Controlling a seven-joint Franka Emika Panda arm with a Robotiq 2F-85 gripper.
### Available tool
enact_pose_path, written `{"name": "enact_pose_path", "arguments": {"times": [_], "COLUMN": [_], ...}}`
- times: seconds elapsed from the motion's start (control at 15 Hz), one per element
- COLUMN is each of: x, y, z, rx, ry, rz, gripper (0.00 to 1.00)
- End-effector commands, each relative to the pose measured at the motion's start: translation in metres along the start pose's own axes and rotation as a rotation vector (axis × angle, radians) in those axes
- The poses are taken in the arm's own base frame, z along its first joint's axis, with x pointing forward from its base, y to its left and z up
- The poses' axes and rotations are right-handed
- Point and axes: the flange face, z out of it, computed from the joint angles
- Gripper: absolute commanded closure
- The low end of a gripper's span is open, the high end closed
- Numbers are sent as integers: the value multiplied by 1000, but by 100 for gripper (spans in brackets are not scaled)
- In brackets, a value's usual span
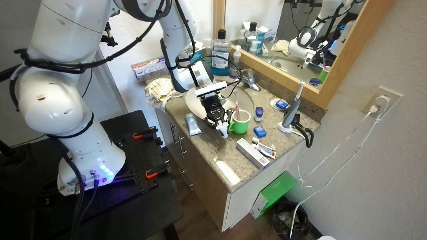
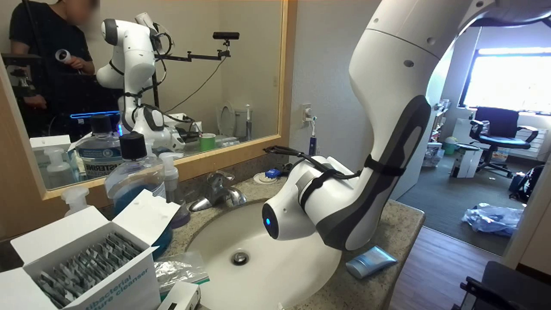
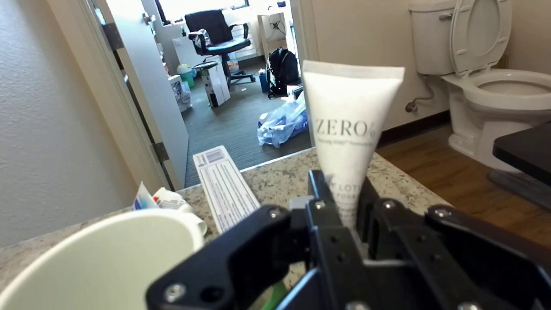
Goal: Put the white tube upright
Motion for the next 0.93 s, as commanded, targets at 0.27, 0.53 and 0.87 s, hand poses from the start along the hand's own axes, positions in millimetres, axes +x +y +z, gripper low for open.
{"name": "enact_pose_path", "arguments": {"times": [0.27, 0.53, 0.87], "x": [9, 15, 19], "y": [4, 3, 1], "z": [-6, -5, -4], "rx": [1, 4, 5], "ry": [-33, -44, -60], "rz": [-35, -53, -61], "gripper": [92, 92, 92]}}
